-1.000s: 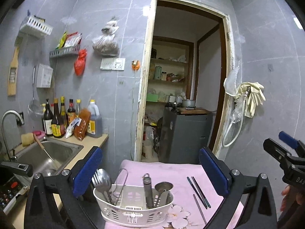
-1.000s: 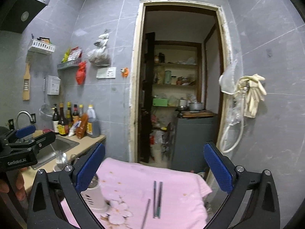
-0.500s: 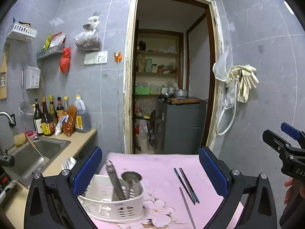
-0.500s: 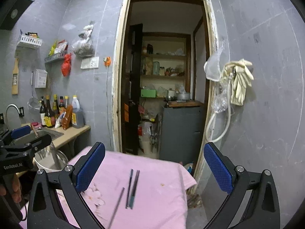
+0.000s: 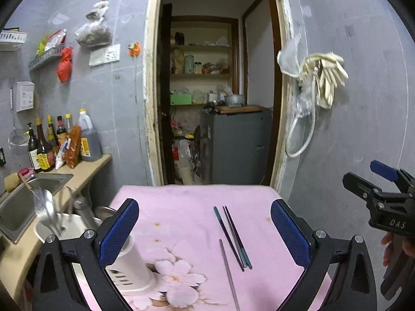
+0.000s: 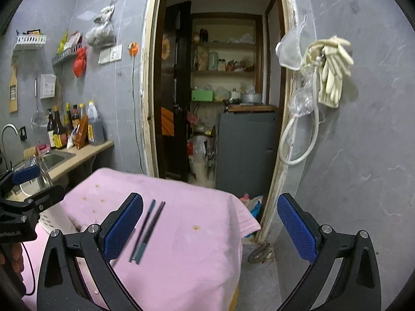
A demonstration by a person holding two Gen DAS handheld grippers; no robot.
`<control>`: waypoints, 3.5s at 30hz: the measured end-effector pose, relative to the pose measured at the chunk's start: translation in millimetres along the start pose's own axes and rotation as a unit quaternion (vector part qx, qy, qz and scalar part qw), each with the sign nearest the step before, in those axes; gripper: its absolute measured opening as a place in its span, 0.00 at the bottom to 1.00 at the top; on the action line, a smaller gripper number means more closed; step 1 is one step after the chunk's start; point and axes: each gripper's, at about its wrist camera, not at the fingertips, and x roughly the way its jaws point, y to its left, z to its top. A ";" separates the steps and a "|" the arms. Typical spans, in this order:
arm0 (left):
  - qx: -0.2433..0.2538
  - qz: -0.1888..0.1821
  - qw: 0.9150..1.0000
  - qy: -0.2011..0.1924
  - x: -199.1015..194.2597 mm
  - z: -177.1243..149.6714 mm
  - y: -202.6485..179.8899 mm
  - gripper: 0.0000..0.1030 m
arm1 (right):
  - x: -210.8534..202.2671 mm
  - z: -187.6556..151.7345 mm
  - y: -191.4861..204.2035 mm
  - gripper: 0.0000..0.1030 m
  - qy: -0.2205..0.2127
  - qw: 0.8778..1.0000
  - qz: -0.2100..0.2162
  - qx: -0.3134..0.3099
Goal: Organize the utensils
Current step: 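Move both tools back to the chopsticks and rods on the tablecloth, then grasp a silver rod with the left tool while the right tool grasps a black chopstick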
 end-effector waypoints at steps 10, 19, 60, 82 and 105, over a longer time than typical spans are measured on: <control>-0.008 0.017 0.996 0.092 67.0 -35.7 -21.7 0.99 | 65.9 -26.3 -17.3 0.99 0.040 0.997 0.060 -0.003; -0.008 0.011 0.983 0.183 124.1 -66.5 -18.4 0.64 | 117.7 -55.0 -7.6 0.92 0.079 0.991 0.110 0.016; -0.076 -0.050 0.965 0.244 170.2 -92.9 12.1 0.16 | 240.0 -84.1 104.2 0.28 0.272 0.936 0.210 -0.081; -0.052 -0.048 0.957 0.281 190.7 -80.2 8.1 0.16 | 260.4 -79.4 96.9 0.16 0.341 0.921 0.184 -0.051; -0.082 -0.092 0.968 0.218 138.5 -55.7 17.0 0.06 | 154.2 -59.8 61.7 0.04 0.221 0.957 0.180 0.052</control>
